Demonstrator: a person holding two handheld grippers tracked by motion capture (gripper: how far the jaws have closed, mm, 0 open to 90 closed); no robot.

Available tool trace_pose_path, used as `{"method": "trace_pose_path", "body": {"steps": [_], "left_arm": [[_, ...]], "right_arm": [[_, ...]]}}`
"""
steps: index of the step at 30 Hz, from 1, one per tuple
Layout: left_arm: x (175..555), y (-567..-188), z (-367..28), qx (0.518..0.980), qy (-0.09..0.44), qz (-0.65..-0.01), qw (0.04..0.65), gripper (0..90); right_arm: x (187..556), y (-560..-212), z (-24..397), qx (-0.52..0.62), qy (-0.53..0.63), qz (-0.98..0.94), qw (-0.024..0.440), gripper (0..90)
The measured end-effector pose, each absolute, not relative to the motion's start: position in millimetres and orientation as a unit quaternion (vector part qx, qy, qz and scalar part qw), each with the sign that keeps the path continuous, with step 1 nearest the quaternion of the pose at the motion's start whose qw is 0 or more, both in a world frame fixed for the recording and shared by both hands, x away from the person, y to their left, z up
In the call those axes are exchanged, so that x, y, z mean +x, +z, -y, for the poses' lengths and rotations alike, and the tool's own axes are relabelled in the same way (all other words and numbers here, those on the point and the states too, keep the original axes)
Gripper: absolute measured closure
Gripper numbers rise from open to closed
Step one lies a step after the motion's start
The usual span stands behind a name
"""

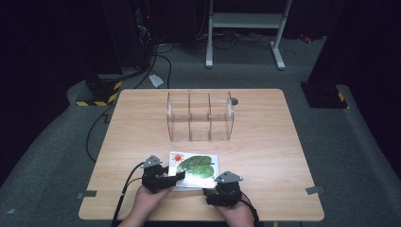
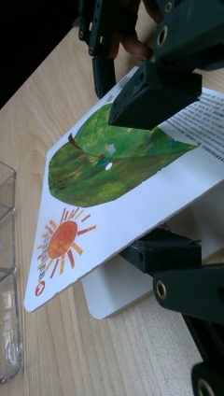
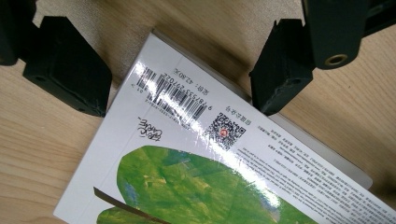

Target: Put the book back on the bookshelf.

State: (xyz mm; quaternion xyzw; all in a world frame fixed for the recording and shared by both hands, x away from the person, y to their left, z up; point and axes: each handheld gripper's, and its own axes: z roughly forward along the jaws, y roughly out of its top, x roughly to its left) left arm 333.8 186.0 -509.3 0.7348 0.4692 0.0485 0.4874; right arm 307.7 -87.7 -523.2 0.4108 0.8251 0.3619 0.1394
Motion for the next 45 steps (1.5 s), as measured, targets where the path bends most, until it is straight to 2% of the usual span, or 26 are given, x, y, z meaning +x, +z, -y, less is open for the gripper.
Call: {"method": "trace_pose_path", "body": {"steps": [5, 11, 15, 24, 35, 45], "left_arm": [[334.4, -508.3, -184.7, 0.74, 0.045, -0.459, 0.49, 40.8], [333.1, -506.9, -184.5, 0.745, 0.055, -0.449, 0.489, 47.2], [331.7, -505.9, -186.2, 0.749, 0.06, -0.439, 0.493, 54.6], [326.3, -504.8, -186.3, 0.764, 0.085, -0.408, 0.494, 61.0], [321.4, -503.8, -185.6, 0.772, 0.11, -0.38, 0.498, 62.6], [318.2, -500.6, -184.4, 0.774, 0.126, -0.362, 0.503, 62.8]], "right_arm": [[307.4, -523.0, 87.9, 0.412, 0.362, -0.825, 0.139, 21.1], [307.6, -523.1, 88.0, 0.406, 0.36, -0.828, 0.143, 21.1], [306.1, -521.5, 91.8, 0.408, 0.365, -0.827, 0.126, 21.7], [300.2, -513.8, 102.7, 0.41, 0.396, -0.813, 0.121, 26.6], [304.7, -508.0, 107.9, 0.42, 0.418, -0.795, 0.13, 28.3], [314.6, -497.8, 103.7, 0.408, 0.436, -0.786, 0.158, 31.2]]}}
